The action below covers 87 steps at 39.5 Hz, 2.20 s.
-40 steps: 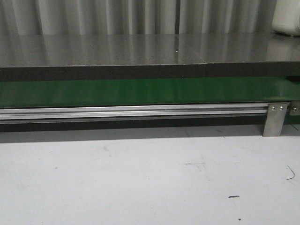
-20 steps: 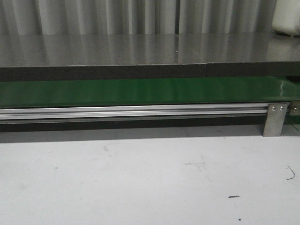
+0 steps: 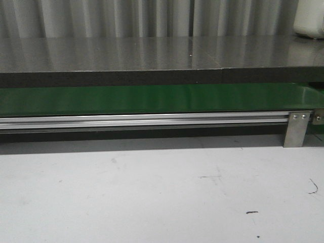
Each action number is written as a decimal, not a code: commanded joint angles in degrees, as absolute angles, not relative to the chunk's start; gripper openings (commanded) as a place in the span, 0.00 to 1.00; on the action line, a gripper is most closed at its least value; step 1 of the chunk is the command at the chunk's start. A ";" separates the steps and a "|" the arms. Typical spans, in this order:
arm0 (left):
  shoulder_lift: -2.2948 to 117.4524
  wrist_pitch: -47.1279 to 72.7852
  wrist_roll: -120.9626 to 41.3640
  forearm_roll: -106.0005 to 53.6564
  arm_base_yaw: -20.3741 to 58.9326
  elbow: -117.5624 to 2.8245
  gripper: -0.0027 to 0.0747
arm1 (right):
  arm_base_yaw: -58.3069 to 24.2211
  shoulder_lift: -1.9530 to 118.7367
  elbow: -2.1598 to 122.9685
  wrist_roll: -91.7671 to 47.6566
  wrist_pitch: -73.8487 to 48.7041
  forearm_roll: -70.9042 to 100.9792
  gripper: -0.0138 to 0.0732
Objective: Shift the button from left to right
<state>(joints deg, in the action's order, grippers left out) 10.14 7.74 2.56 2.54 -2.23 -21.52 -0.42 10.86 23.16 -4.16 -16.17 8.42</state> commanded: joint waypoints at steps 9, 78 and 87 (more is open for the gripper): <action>25.33 15.18 2.25 3.90 -1.79 -32.21 0.01 | -0.46 29.31 34.90 -4.33 -20.24 8.17 0.08; 80.26 32.47 2.07 8.27 -16.55 -71.14 0.83 | -0.46 29.77 34.88 -4.33 -18.62 8.17 0.90; 89.79 33.61 1.52 7.15 -28.28 -76.50 0.83 | -0.46 29.77 34.88 -4.33 -18.62 8.17 0.90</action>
